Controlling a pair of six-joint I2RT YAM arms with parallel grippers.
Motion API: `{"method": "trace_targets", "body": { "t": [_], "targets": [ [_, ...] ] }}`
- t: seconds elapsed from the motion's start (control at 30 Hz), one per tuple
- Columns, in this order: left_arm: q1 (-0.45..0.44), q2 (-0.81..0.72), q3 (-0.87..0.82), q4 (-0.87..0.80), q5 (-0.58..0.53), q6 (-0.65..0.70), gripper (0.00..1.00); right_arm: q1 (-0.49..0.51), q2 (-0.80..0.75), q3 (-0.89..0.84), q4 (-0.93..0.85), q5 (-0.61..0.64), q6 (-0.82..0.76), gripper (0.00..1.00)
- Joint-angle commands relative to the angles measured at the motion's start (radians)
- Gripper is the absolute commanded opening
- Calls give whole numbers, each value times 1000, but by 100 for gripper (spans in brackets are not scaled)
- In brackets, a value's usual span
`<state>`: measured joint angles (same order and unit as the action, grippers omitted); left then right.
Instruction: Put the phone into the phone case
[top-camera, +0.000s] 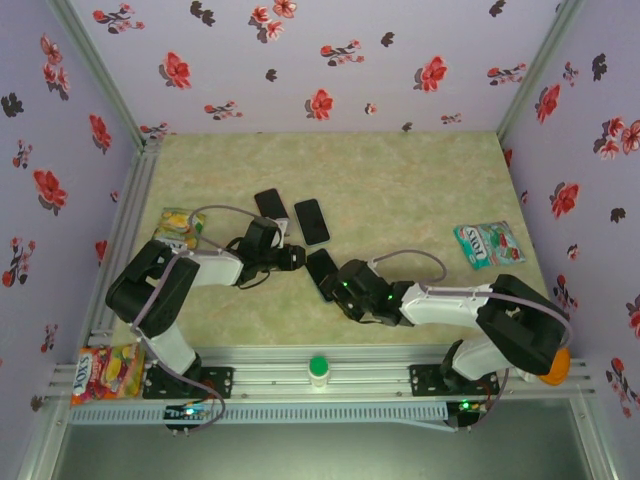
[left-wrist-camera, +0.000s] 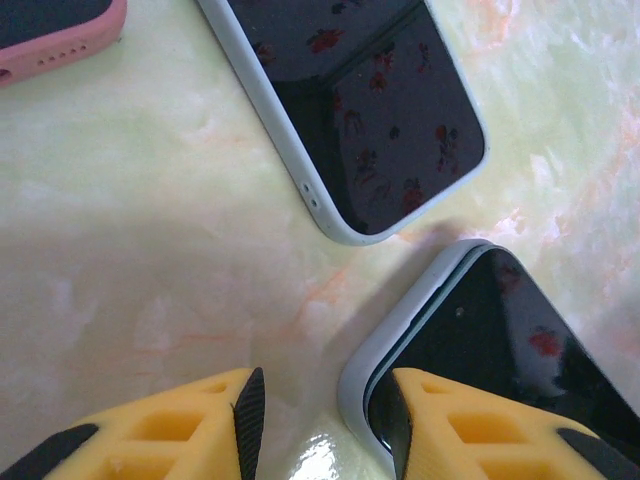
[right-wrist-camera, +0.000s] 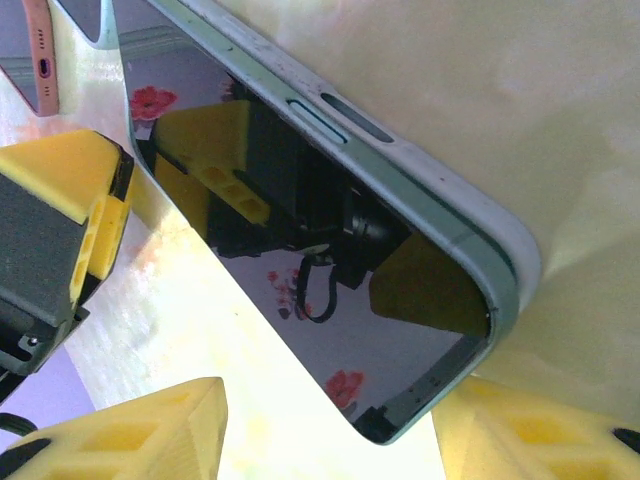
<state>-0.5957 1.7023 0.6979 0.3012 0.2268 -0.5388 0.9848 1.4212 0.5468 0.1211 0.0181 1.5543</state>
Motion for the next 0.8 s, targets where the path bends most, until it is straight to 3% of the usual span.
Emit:
{"method": "trace_targets", "body": {
  "t": [0.0, 0.43, 0.77],
  "targets": [
    [7, -21, -15, -3, -38, 18, 41, 10, -9, 26, -65, -4, -32, 58],
    [6, -32, -33, 1, -43, 11, 41, 11, -33, 58, -113, -5, -60, 59],
    [6, -99, -78, -21, -45, -11, 39, 8, -147, 34, -219, 34, -76, 59]
  ]
}}
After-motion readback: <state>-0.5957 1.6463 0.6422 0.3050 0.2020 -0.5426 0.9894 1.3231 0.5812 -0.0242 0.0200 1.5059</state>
